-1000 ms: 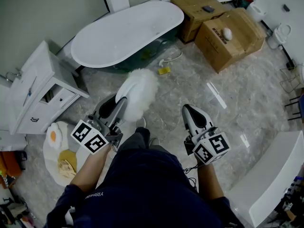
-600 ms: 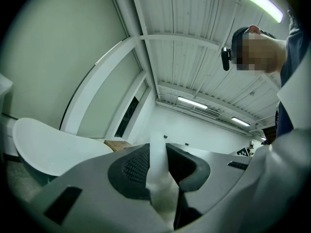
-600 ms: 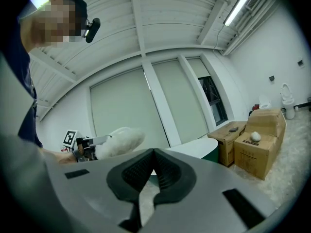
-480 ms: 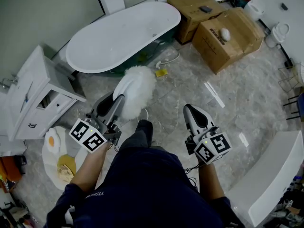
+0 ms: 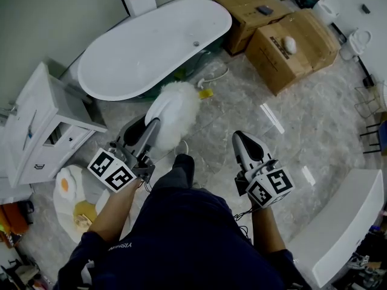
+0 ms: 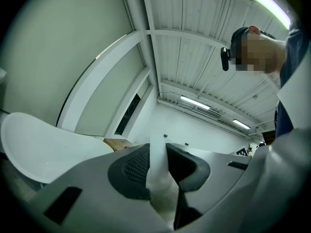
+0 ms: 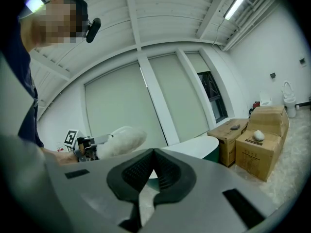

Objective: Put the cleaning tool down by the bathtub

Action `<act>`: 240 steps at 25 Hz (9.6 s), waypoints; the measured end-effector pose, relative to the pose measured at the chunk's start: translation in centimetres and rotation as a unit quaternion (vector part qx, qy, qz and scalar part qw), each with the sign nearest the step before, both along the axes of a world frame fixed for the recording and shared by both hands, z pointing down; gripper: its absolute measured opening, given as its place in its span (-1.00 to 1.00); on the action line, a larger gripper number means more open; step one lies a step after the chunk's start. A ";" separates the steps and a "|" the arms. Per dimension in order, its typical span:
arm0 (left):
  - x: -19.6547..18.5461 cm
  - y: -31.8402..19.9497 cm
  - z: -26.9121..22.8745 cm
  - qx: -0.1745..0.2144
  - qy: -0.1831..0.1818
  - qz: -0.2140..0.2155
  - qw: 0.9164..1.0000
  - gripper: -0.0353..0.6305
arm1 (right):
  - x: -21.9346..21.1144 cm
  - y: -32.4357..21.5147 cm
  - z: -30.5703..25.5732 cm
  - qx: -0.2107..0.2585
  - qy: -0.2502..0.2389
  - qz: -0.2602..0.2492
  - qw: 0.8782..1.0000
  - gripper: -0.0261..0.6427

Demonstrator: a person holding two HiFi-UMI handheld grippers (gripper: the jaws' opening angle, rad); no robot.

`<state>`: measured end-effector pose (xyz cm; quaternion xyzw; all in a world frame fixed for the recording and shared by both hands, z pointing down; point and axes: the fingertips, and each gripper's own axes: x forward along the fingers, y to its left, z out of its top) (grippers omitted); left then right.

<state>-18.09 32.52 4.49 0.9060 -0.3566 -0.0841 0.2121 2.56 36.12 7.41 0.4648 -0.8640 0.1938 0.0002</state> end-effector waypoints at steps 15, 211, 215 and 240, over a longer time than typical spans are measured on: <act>-1.5 -11.8 0.9 -0.014 0.001 0.022 1.000 -0.57 | -1.9 -10.9 0.8 -0.021 0.006 0.022 1.000 -0.91; 10.7 -39.1 15.3 0.033 -0.272 0.062 0.960 -0.38 | 5.5 -40.8 9.6 -0.016 0.074 0.016 0.997 -0.91; 10.2 -38.3 10.8 0.057 -0.269 0.051 0.960 -0.39 | 4.9 -40.0 6.0 0.004 0.075 0.009 0.997 -0.91; 9.0 -33.0 -1.8 0.134 -0.222 0.022 0.965 -0.66 | 0.3 -35.0 -5.1 0.085 0.061 -0.011 0.994 -0.91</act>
